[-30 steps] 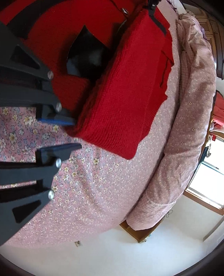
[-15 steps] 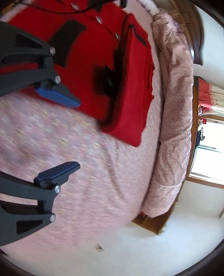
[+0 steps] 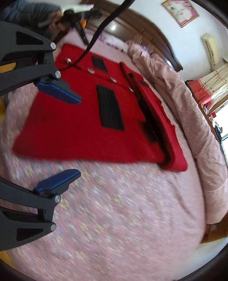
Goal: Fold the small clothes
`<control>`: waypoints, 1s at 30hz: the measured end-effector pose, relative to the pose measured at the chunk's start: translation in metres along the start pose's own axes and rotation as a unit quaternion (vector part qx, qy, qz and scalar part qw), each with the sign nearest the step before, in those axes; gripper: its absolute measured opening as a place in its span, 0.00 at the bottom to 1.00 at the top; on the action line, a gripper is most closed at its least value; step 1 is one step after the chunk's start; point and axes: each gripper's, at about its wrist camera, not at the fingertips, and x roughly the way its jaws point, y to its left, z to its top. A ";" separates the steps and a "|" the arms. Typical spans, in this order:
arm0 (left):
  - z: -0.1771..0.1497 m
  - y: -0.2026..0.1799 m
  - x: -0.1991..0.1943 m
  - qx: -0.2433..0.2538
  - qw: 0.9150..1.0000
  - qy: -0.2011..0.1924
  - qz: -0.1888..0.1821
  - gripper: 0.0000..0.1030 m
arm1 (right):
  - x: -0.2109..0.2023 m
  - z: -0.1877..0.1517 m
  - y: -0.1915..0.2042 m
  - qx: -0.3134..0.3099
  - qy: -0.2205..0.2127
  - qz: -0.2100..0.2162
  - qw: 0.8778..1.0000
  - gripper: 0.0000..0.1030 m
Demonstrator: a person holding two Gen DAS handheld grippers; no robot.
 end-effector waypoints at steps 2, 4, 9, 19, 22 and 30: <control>-0.011 0.005 0.008 -0.008 1.000 0.009 -0.004 0.39 | 0.002 -0.008 -0.006 0.033 0.004 0.029 0.999 0.78; -0.021 0.010 0.013 -0.018 1.000 0.010 -0.011 0.39 | 0.001 -0.015 -0.012 0.052 -0.005 0.044 0.998 0.79; -0.045 0.017 0.004 -0.018 0.998 -0.046 -0.042 0.40 | -0.003 -0.036 -0.019 0.042 -0.043 0.076 0.995 0.79; -0.067 0.021 -0.011 -0.032 0.993 -0.017 -0.108 0.54 | -0.007 -0.042 -0.008 0.018 -0.088 0.070 0.993 0.89; -0.064 0.024 -0.008 -0.043 0.991 -0.020 -0.126 0.59 | -0.013 -0.043 -0.013 0.044 -0.103 0.075 0.991 0.92; -0.038 0.015 0.009 -0.044 0.989 -0.024 -0.136 0.64 | -0.007 -0.039 -0.009 0.021 -0.098 0.108 0.989 0.88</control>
